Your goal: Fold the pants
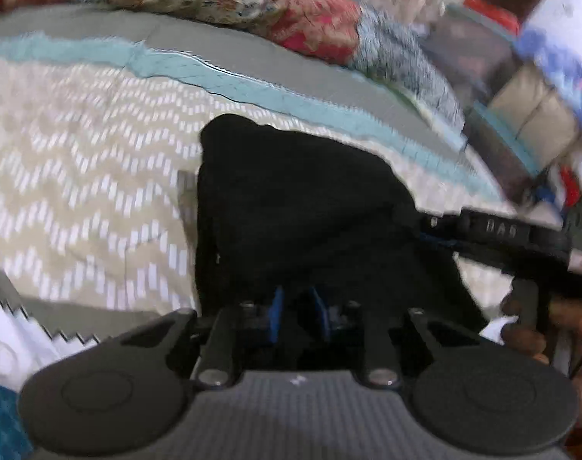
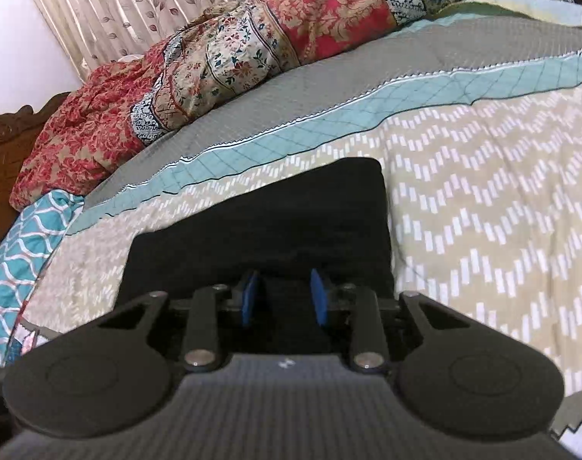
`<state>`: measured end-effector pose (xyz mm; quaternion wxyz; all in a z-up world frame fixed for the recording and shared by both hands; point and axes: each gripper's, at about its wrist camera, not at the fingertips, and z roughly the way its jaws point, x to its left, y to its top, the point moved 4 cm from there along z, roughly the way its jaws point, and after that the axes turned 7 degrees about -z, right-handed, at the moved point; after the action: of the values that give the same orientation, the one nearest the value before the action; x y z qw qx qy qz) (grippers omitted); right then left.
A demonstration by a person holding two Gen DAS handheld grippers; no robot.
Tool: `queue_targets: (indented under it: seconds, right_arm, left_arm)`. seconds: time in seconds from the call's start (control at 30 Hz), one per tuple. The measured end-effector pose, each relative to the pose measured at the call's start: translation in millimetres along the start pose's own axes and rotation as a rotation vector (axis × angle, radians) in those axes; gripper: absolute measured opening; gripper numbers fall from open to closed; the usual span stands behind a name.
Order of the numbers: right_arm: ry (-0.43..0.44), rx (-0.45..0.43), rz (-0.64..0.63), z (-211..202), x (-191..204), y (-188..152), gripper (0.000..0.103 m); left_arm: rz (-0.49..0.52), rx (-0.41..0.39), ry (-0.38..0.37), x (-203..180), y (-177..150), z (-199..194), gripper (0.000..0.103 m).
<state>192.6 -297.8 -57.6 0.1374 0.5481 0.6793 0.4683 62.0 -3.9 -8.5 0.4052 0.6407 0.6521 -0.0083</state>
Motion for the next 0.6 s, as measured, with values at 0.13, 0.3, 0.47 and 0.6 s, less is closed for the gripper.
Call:
queue_targets:
  seconds: [0.13, 0.3, 0.47, 0.6]
  right_arm:
    - [-0.003, 0.004, -0.011, -1.6, 4.6, -1.5, 0.032]
    - [0.001, -0.012, 0.043, -25.2, 7.9, -1.6, 0.034]
    - [0.032, -0.091, -0.031, -72.7, 32.2, -21.6, 0.037]
    - [0.027, -0.029, -0.036, -69.5, 32.2, -47.4, 0.038]
  left_arm:
    - [-0.003, 0.001, 0.002, -0.1, 2.6, -1.8, 0.020]
    - [-0.047, -0.012, -0.013, -4.3, 4.2, -18.1, 0.033]
    - [-0.043, -0.067, -0.017, -11.5, 2.6, -42.9, 0.052]
    - [-0.045, 0.001, 0.050, -5.7, -3.1, -24.3, 0.052]
